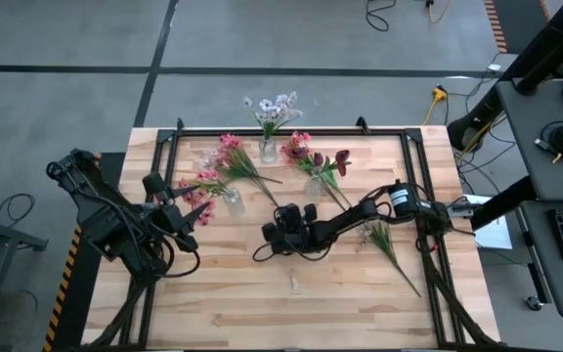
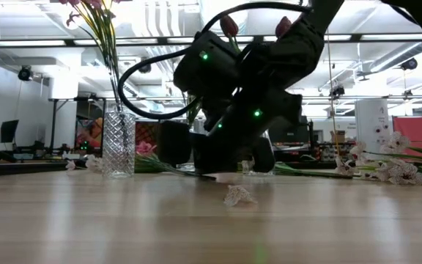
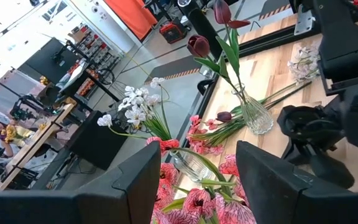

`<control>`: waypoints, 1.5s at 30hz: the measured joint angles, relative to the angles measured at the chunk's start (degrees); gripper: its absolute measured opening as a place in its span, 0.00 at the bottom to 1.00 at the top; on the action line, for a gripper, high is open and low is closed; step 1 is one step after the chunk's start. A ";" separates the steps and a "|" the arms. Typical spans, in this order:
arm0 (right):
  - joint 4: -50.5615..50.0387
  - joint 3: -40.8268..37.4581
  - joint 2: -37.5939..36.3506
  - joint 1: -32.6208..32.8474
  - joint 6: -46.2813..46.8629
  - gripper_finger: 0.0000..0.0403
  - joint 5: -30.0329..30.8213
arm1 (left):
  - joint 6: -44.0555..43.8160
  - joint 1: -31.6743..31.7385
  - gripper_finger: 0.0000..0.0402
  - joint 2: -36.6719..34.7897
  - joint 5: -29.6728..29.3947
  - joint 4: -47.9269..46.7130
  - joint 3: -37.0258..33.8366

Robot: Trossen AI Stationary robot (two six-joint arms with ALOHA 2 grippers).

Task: Sort flowers into vase by color
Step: Put the left pink flower into the bottom left transparent vase

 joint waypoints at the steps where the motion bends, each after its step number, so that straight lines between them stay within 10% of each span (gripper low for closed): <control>1: -0.10 0.00 0.00 0.32 0.00 0.02 -0.02 | 0.00 0.00 0.48 0.00 -0.02 0.02 -0.01; 33: -29.50 -0.15 -12.70 5.51 7.11 0.02 -16.79 | 0.85 0.00 0.48 0.00 1.66 0.58 -0.01; 45: -21.77 -0.09 -16.37 4.53 -3.33 0.15 -21.62 | 6.39 -2.37 0.48 0.09 9.40 5.07 0.00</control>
